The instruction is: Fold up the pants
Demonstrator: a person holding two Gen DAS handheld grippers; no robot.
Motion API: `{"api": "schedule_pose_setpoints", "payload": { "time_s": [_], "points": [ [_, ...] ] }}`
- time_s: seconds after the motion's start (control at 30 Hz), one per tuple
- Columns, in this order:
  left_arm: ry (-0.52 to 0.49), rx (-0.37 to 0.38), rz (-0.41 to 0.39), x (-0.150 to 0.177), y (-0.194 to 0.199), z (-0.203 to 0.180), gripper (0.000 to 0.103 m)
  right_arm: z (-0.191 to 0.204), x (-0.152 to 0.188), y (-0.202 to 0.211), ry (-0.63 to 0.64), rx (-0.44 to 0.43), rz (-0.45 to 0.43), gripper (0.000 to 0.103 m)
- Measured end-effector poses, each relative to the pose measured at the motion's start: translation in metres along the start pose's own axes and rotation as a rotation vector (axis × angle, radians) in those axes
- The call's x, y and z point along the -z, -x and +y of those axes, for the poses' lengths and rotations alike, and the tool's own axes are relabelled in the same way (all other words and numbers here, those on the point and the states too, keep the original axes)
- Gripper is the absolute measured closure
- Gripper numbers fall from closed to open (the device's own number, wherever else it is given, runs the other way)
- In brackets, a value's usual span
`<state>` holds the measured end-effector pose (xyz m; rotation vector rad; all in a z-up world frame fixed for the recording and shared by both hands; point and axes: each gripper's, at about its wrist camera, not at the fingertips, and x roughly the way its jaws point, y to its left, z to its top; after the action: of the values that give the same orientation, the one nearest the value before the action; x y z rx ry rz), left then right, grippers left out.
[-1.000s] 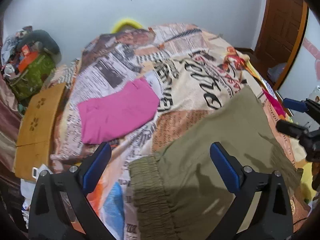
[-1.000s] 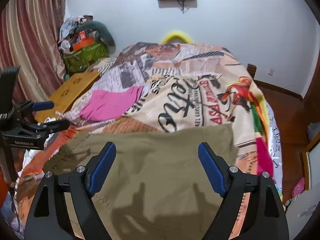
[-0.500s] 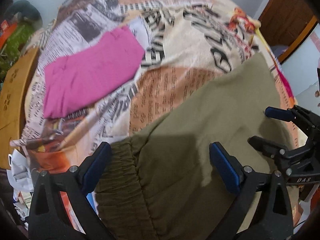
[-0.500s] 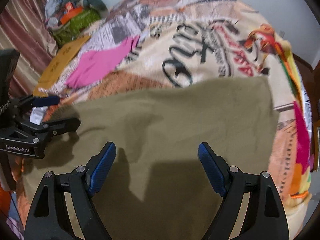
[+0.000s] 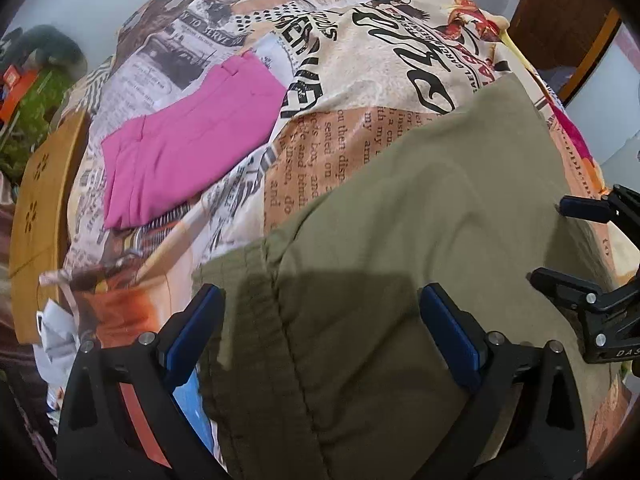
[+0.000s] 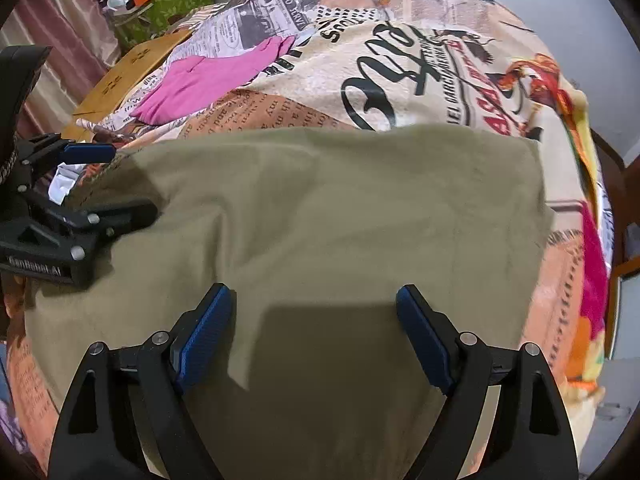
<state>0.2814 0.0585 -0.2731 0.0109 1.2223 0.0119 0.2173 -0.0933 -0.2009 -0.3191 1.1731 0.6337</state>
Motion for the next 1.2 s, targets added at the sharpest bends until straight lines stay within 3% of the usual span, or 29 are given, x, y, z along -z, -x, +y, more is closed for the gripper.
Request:
{"api": "schedule_pose_setpoints", "payload": {
  "time_s": [0.33,0.5,0.83,1.0,1.2],
  "points": [
    [0.035,-0.013,-0.028,0.03,0.025,0.011,0.002,0.001,0.03,0.027,0.022,0.076,-0.02,0.02],
    [0.049,-0.042,-0.037,0.049,0.034,0.018,0.001,-0.005,0.049,0.039,-0.03,0.074,-0.031,0.02],
    [0.159,-0.014,-0.057,0.076,0.05,0.038,0.001,-0.016,0.088,0.054,-0.139,0.069,-0.051,0.018],
    [0.189,-0.032,-0.074,0.079,0.063,0.038,0.001,-0.01,0.085,0.064,-0.124,0.089,-0.073,0.018],
    [0.232,-0.025,-0.142,0.083,0.091,0.043,0.001,0.017,0.067,0.086,-0.059,0.081,-0.178,0.018]
  ]
}}
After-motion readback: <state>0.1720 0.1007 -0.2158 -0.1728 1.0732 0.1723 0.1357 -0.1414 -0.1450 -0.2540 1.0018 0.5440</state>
